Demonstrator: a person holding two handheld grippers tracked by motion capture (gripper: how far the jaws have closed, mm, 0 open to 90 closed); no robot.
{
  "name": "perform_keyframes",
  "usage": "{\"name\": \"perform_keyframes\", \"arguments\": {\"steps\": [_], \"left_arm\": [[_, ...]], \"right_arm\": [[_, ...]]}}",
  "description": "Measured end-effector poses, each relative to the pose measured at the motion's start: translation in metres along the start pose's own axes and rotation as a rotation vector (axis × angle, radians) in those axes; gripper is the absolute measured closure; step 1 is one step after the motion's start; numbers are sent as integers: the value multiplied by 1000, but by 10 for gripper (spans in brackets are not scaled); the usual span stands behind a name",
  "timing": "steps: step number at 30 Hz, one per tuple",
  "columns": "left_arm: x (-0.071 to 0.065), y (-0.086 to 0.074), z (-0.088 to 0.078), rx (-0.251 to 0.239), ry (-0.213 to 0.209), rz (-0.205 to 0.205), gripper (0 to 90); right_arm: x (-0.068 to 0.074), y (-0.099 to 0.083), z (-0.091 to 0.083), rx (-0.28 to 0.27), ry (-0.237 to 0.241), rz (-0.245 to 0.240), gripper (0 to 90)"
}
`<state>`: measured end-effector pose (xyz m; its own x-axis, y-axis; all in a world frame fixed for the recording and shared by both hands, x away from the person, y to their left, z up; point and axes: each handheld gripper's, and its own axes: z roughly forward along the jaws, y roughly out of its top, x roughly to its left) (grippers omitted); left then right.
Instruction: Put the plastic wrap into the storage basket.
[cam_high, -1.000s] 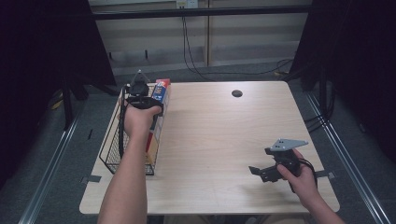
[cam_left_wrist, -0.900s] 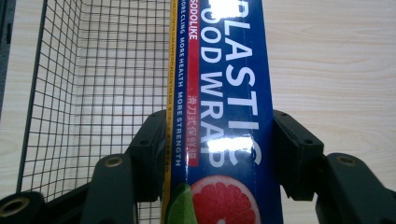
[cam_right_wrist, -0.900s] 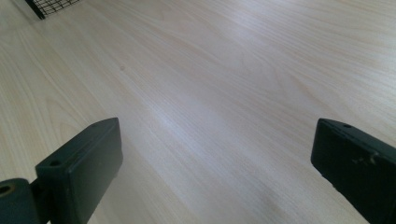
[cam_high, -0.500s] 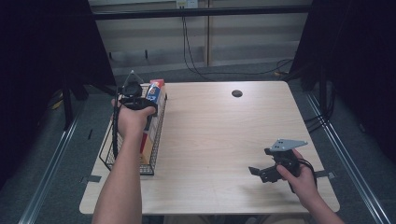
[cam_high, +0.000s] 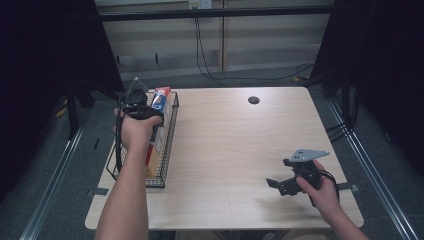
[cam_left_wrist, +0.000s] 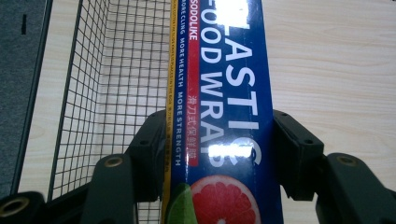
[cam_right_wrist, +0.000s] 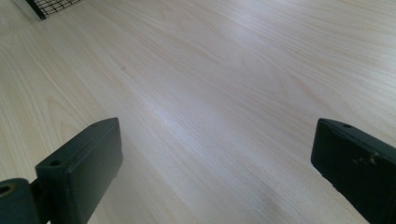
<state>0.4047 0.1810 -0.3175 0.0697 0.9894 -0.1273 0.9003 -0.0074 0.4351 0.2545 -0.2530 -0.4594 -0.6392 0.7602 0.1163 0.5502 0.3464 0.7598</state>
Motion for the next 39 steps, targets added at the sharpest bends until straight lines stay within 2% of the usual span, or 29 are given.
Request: {"name": "perform_keyframes", "arguments": {"steps": [25, 39], "left_arm": [[24, -11, 4, 17, 22, -37, 438], [35, -19, 14, 28, 32, -69, 437]], "right_arm": [[1, 0, 1, -2, -1, -5, 18], [1, 0, 1, 2, 3, -3, 18]]}}
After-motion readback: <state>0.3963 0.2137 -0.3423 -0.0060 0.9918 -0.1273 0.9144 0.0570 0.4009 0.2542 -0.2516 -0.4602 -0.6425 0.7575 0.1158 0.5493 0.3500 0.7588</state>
